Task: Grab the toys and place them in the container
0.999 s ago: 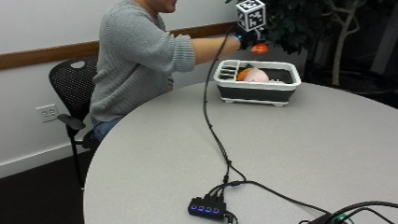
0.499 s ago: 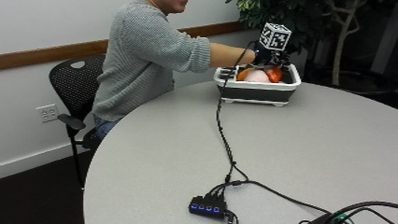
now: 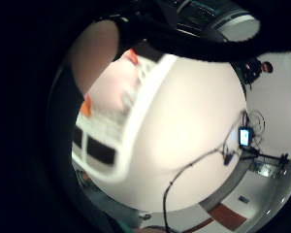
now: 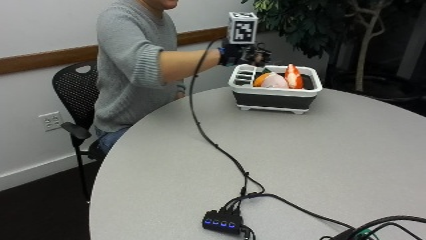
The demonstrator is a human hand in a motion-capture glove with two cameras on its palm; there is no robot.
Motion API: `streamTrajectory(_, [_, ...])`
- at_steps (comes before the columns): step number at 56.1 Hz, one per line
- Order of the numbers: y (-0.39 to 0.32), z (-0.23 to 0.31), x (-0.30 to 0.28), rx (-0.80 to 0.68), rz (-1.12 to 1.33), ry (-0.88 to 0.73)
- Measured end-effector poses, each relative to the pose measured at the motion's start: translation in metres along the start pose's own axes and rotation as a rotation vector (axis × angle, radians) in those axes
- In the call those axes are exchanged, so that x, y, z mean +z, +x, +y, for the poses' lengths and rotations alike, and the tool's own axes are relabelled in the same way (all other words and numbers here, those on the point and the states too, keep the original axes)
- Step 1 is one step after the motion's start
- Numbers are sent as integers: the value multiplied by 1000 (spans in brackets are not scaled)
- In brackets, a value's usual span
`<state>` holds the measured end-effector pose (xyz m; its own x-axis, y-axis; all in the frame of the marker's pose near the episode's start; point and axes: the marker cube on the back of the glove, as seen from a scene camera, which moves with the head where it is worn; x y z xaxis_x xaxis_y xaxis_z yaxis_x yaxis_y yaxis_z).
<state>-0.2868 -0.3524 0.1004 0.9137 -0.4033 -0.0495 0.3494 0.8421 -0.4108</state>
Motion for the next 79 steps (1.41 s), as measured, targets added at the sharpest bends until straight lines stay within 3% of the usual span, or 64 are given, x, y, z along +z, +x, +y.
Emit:
streamTrajectory(3, [21, 47, -9, -47, -138, 25])
streamTrajectory(9, [70, 136, -12, 86, -122, 103])
streamTrajectory(15, [81, 179, -4, 208, -79, 130])
streamTrajectory(25, [46, 249, 23, 153, -138, 165])
streamTrajectory(39, [-19, 367, 106, 90, -121, 177])
streamTrajectory(55, [-22, 412, 165, 149, -114, 138])
streamTrajectory(79, [-22, 396, 182, 155, -104, 101])
